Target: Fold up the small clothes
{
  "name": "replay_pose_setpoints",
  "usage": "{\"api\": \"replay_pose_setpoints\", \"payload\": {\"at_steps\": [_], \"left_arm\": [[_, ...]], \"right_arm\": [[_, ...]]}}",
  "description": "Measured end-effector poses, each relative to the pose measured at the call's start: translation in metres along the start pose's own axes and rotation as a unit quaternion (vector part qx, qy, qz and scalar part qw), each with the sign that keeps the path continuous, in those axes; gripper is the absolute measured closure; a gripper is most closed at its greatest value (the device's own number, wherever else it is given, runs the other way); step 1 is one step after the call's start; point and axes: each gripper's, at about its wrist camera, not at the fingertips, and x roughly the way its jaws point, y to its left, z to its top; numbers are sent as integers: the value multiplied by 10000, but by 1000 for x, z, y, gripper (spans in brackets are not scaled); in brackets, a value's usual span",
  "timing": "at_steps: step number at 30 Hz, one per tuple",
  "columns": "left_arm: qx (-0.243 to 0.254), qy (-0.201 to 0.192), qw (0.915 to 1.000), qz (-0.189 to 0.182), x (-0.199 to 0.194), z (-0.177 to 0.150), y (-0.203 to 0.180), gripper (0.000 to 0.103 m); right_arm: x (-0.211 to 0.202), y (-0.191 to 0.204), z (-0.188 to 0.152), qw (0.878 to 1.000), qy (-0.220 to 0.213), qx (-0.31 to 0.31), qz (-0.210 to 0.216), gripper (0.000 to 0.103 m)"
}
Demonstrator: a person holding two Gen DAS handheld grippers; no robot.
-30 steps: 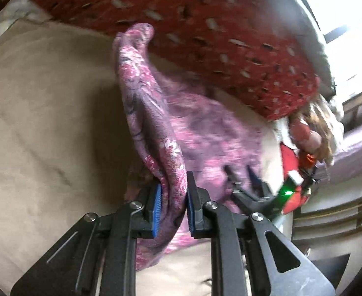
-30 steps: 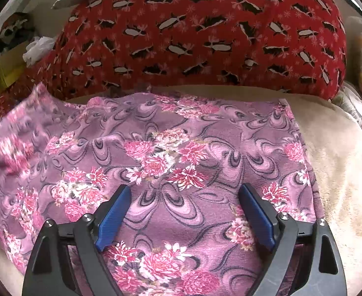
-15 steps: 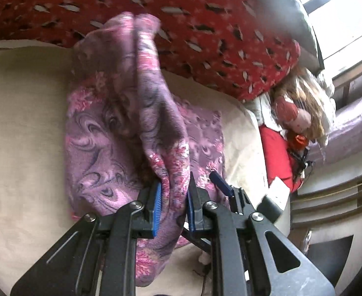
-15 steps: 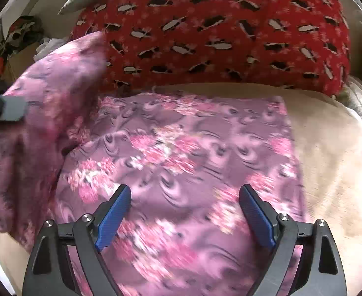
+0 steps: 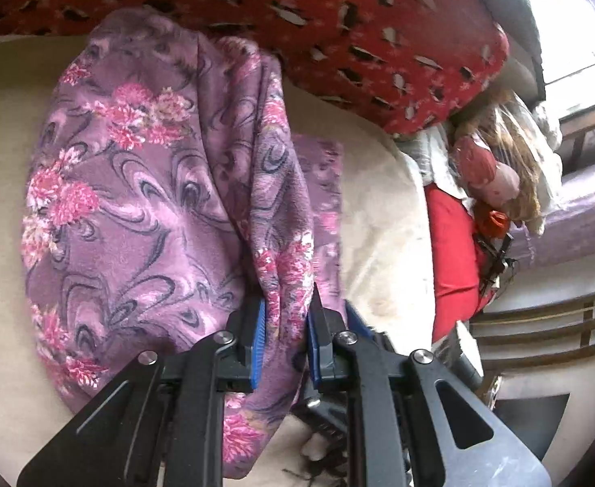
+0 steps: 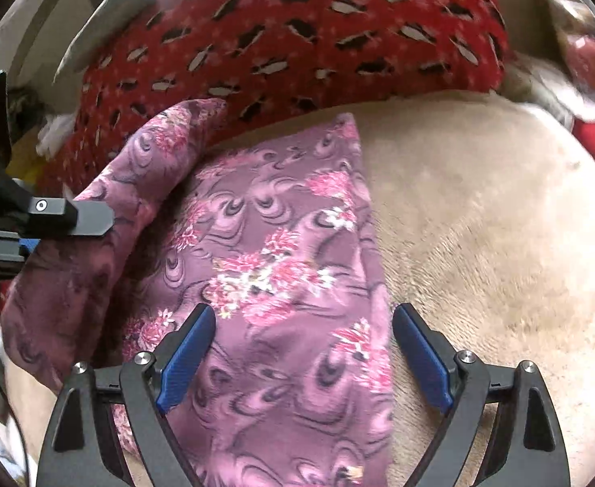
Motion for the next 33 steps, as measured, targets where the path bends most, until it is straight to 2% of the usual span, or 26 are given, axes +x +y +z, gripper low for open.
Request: {"api": "replay_pose_setpoints", "payload": {"at_steps": [4, 7, 11, 13, 15, 21, 26, 28, 30, 31, 33], "left_arm": [[56, 129, 9999, 37, 20, 0, -11, 89], [-209, 329, 9992, -2, 40, 0, -1, 88], [-611, 464, 9966, -288, 48, -3, 16, 84], [-641, 450, 9961, -409, 42, -4, 19, 78], [-671, 435, 9957, -469, 33, -8, 23, 76], [-701, 158, 9956, -599, -12, -22, 50, 76], [-1015, -284, 9939, -320, -47, -28, 96, 75], [-1079, -333, 9935, -118, -50, -29, 109, 75], [-1106, -335, 9933, -87, -50, -32, 121, 75], [-1094, -325, 9934, -118, -48, -33, 124, 75], [-1013, -353, 9942, -93, -42, -34, 121, 75]], "right_arm": [[2, 0, -2, 10000, -31, -43, -8, 12], [3, 2, -3, 9999, -56, -99, -52, 12], [4, 1, -4, 9999, -84, -111, -50, 12], [5, 2, -4, 9998, -100, -153, -64, 10], [5, 2, -4, 9998, -98, -162, -51, 10], [5, 2, -3, 9998, -74, -178, -87, 10], [0, 3, 3, 9997, 125, -166, -162, 12], [-12, -6, 8, 9993, 58, -11, -375, 13], [-30, -24, 14, 9967, -139, 430, -670, 13], [-38, -33, 17, 9951, -249, 686, -661, 11], [-51, -44, 26, 9921, -453, 1134, -276, 10]]}}
